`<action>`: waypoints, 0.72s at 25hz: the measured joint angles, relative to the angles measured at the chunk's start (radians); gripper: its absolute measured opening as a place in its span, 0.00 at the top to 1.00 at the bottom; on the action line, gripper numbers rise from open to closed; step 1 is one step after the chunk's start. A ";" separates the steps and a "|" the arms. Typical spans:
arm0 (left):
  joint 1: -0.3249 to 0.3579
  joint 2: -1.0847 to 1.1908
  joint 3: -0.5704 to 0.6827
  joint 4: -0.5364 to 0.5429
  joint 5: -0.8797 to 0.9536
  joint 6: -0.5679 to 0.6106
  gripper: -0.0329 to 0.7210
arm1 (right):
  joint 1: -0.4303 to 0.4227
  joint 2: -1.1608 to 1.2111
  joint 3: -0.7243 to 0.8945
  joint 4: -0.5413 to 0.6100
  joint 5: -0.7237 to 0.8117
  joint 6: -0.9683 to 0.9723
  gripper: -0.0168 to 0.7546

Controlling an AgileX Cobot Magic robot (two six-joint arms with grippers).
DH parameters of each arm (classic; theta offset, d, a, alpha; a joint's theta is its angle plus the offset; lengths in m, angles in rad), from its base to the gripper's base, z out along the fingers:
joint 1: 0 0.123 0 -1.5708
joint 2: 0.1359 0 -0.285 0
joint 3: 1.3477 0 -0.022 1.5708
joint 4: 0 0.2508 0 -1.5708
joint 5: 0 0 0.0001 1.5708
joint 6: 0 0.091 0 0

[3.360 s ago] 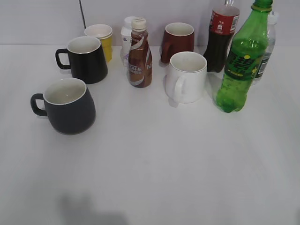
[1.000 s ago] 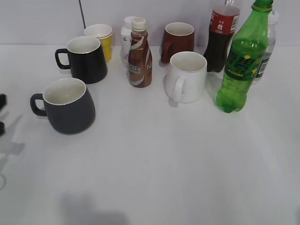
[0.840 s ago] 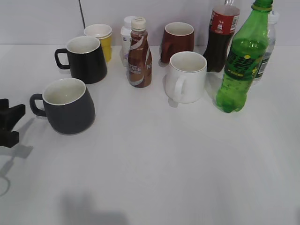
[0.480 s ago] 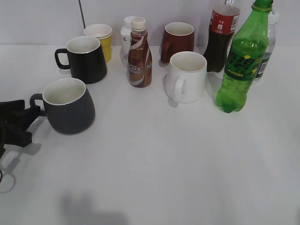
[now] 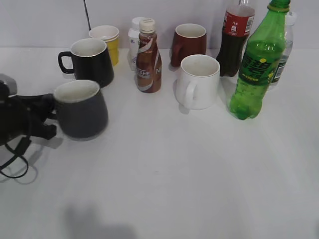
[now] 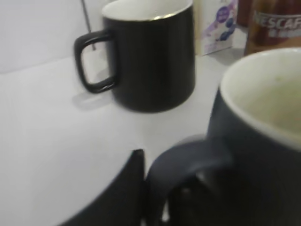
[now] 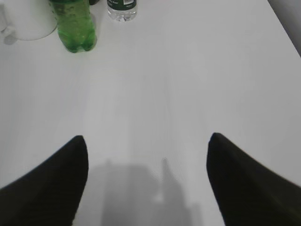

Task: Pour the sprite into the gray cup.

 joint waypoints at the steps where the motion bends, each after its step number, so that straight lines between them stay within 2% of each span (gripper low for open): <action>1: -0.014 0.001 -0.006 0.000 0.007 0.001 0.88 | 0.000 0.000 0.000 0.000 0.000 0.010 0.22; 6: -0.035 -0.004 -0.009 0.012 0.015 0.005 0.90 | 0.000 0.000 -0.006 0.008 -0.013 0.037 0.22; 8: -0.035 -0.019 -0.009 0.010 0.023 0.007 0.90 | 0.000 0.019 -0.020 0.012 -0.088 0.034 0.23; 11: -0.035 -0.056 -0.009 0.010 0.028 0.008 0.90 | 0.000 0.090 -0.026 0.017 -0.333 0.003 0.27; 18: -0.035 -0.148 -0.009 0.019 0.026 0.008 0.90 | 0.000 0.390 -0.029 0.018 -1.033 -0.056 0.28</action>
